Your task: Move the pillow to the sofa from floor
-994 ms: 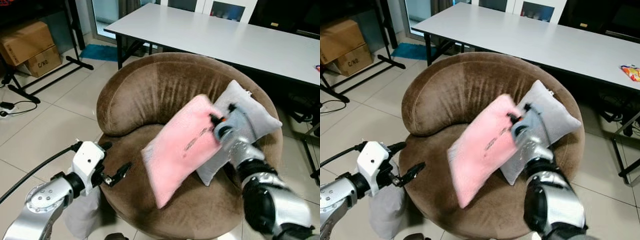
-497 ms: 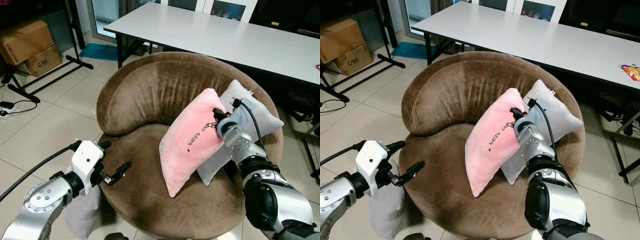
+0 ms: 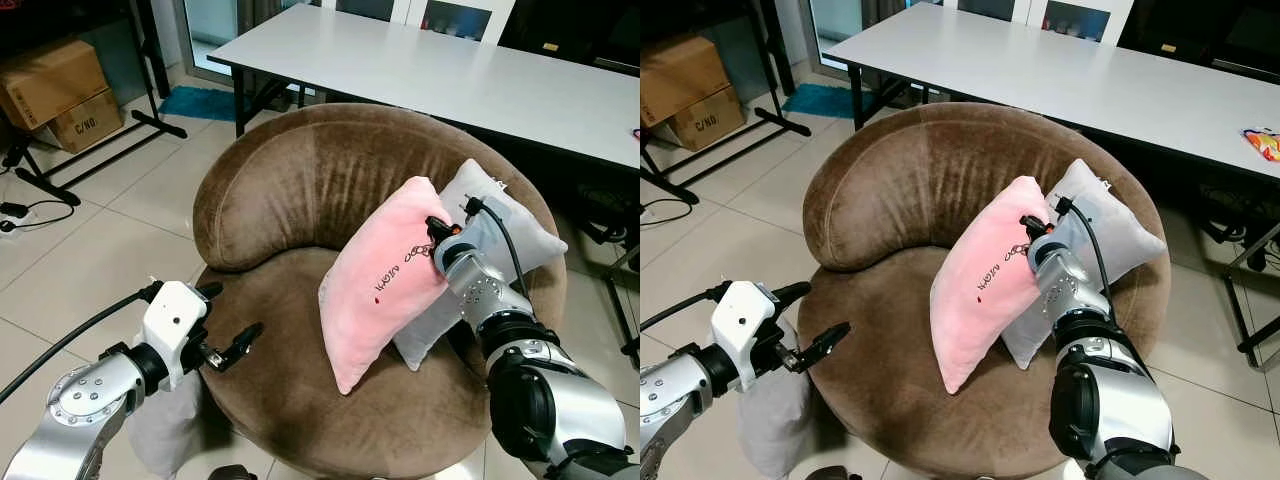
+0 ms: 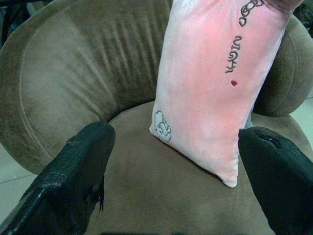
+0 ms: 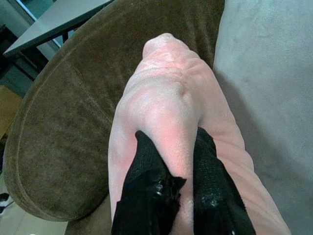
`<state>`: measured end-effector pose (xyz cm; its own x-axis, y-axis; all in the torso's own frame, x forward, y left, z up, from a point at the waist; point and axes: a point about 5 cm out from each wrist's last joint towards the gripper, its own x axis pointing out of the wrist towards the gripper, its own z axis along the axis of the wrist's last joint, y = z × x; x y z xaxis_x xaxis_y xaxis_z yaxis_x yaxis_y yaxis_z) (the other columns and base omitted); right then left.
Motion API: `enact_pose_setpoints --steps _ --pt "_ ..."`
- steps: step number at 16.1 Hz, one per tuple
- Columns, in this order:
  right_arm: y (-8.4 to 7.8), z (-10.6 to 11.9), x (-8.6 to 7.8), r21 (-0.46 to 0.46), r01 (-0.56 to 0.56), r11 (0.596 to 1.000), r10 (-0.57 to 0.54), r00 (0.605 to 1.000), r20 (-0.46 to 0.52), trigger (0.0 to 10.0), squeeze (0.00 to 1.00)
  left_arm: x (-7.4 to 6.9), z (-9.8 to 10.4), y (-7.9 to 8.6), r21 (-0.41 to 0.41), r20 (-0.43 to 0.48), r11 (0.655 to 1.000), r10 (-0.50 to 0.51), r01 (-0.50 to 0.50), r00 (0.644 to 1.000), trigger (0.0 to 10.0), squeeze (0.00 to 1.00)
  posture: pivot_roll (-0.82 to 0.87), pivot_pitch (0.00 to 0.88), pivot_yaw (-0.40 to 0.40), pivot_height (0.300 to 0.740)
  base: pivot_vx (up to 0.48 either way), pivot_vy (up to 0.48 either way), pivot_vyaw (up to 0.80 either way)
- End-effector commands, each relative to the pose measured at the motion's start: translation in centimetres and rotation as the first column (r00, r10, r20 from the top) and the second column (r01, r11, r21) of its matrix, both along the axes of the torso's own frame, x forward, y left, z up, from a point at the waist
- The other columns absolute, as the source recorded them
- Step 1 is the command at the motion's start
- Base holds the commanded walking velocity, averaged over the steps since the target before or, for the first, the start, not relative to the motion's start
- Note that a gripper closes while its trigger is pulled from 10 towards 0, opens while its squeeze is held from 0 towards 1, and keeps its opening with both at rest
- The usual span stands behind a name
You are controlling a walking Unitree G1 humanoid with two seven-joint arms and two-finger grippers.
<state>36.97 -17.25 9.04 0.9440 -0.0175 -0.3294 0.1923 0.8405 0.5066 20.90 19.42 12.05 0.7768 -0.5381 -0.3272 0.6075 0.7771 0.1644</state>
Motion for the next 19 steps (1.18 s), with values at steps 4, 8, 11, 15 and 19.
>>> enact_pose_setpoints --steps 4,8,11,15,19 --pt "-2.9 2.6 0.4 -0.207 -0.107 0.972 0.141 0.977 0.157 10.0 1.00 -0.6 0.0 -0.9 -0.023 -0.016 0.999 -0.030 0.030 0.999 10.0 0.00 0.06 0.000 -0.079 0.740 0.000 0.000 0.00" --pt "-2.8 2.4 0.2 -0.267 -0.129 0.955 0.174 0.973 0.153 10.0 1.00 -0.5 0.0 -0.9 -0.023 -0.015 0.999 -0.030 0.029 0.999 10.0 0.00 0.06 0.000 -0.079 0.740 0.000 0.000 0.00" --pt "-3.5 2.8 -0.1 -0.293 -0.114 0.949 0.175 0.965 0.194 10.0 1.00 -0.6 0.0 -0.9 -0.025 -0.010 0.999 -0.026 0.026 1.000 10.0 0.00 0.06 0.000 -0.079 0.740 0.000 0.000 0.00" --pt "-5.1 6.5 -1.2 -0.343 0.000 0.939 0.139 0.914 0.381 10.0 1.00 1.2 0.8 -0.3 -0.004 0.138 0.985 0.173 -0.174 0.975 10.0 0.00 0.05 0.000 -0.088 0.740 0.000 0.000 0.00" --pt "-1.1 5.3 -5.5 -0.388 -0.075 0.919 0.220 0.913 0.345 10.0 1.00 1.6 0.4 -0.5 -0.009 0.195 0.945 0.324 -0.328 0.926 10.0 0.00 0.04 0.000 -0.090 0.740 0.000 0.000 0.00"
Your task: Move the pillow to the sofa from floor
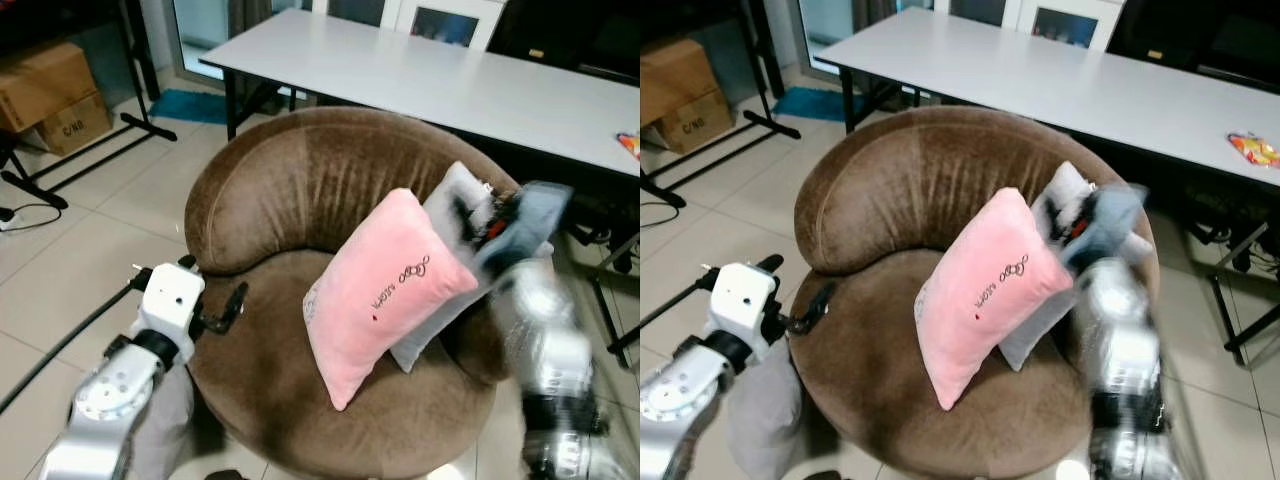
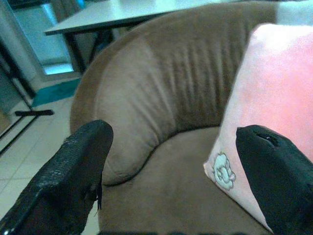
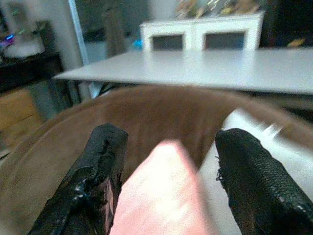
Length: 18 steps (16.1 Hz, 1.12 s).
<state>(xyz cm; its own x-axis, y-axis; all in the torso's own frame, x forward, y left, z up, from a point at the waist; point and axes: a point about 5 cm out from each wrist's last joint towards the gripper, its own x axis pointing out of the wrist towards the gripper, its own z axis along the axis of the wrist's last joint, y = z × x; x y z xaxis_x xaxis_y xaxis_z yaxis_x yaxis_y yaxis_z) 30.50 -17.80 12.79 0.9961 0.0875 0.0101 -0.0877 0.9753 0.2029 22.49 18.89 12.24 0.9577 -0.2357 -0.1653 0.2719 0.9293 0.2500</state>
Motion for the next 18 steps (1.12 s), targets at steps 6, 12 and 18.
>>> enact_pose_setpoints --steps 6,12,18 --pt "3.3 0.4 -2.2 -0.121 -0.021 0.992 0.017 0.999 -0.037 10.0 0.00 0.2 0.4 0.0 0.012 0.055 0.998 0.067 -0.068 0.996 10.0 0.00 0.04 0.000 -0.092 0.740 0.000 0.000 0.00" --pt "3.3 0.2 -2.5 -0.114 -0.012 0.993 0.004 0.998 -0.063 10.0 0.00 0.4 0.7 0.0 0.032 0.093 0.997 0.069 -0.072 0.993 10.0 0.00 0.04 0.000 -0.090 0.740 0.000 0.000 0.00" --pt "3.3 0.2 -2.5 -0.114 -0.012 0.993 0.004 0.998 -0.063 10.0 0.00 0.4 0.7 0.0 0.032 0.093 0.997 0.069 -0.072 0.993 10.0 0.00 0.04 0.000 -0.090 0.740 0.000 0.000 0.00"
